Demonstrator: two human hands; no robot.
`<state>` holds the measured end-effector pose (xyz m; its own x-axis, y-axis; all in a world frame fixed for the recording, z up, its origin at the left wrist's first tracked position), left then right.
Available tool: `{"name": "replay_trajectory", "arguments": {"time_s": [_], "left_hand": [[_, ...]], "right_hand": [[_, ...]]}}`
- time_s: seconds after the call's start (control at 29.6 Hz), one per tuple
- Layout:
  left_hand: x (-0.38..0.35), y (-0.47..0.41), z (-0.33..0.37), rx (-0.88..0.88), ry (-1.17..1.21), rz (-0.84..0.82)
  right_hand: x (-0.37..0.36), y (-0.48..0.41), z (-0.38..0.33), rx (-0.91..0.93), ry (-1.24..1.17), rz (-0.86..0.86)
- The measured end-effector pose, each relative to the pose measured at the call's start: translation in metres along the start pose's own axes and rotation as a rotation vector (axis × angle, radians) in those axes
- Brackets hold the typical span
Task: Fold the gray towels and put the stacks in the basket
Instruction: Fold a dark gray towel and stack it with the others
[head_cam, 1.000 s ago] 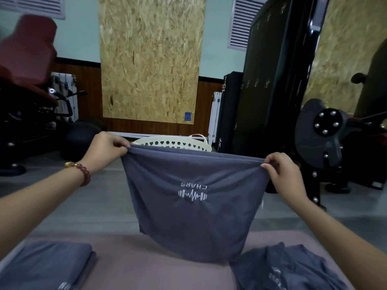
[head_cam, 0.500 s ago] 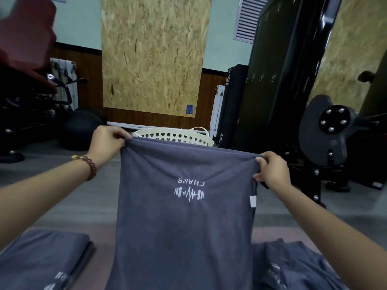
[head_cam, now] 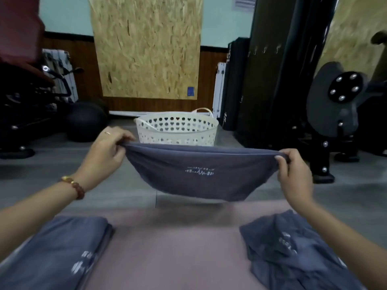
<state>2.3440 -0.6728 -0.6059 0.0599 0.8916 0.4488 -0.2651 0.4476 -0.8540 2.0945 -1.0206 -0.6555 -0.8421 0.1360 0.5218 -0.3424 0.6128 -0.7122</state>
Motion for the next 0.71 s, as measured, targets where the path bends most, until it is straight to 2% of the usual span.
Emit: {"name": "replay_trajectory", "arguments": {"time_s": [0.07,0.17,0.27,0.34,0.37,0.41,0.44,0.47,0.54,0.61,0.71], "left_hand": [[-0.029,0.059,0.003,-0.039,-0.022,-0.246],[-0.070,0.159,-0.011,0.056,0.006,-0.555],[-0.103,0.255,-0.022,0.131,-0.012,-0.809],[-0.116,0.302,-0.018,0.160,-0.004,-0.930],[-0.123,0.319,-0.014,0.145,-0.009,-0.983],[-0.128,0.339,-0.011,0.144,-0.011,-1.034],[-0.131,0.355,-0.012,0.190,-0.007,-1.083],[-0.132,0.369,-0.015,0.270,0.010,-1.117],[-0.132,0.386,-0.023,0.398,0.011,-1.166],[-0.130,0.392,-0.022,0.449,-0.020,-1.226],[-0.133,0.407,-0.009,0.486,-0.070,-1.399]], "right_hand": [[-0.015,0.050,0.019,0.070,0.130,-0.137],[-0.045,0.133,0.044,0.228,0.375,-0.470],[-0.070,0.218,0.054,0.521,0.480,-0.762],[-0.076,0.264,0.051,0.735,0.598,-0.849],[-0.082,0.287,0.056,0.803,0.655,-0.951],[-0.086,0.309,0.066,0.793,0.672,-1.089],[-0.089,0.325,0.081,0.712,0.677,-1.227],[-0.090,0.334,0.088,0.610,0.635,-1.294],[-0.091,0.338,0.091,0.492,0.498,-1.287],[-0.096,0.343,0.092,0.520,0.465,-1.279],[-0.101,0.366,0.101,0.554,0.483,-1.450]]}}
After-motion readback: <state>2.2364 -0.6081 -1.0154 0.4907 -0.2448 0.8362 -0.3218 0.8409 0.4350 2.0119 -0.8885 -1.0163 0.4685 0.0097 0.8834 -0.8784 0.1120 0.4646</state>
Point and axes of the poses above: each hand's wrist, its own y-axis away from the middle knuckle, its own x-axis out of the back of the hand, z = x × y, the point moved 10 cm from there along -y, towards the middle knuckle, and after that the axes turned 14 degrees about y, right-handed, at the moved point
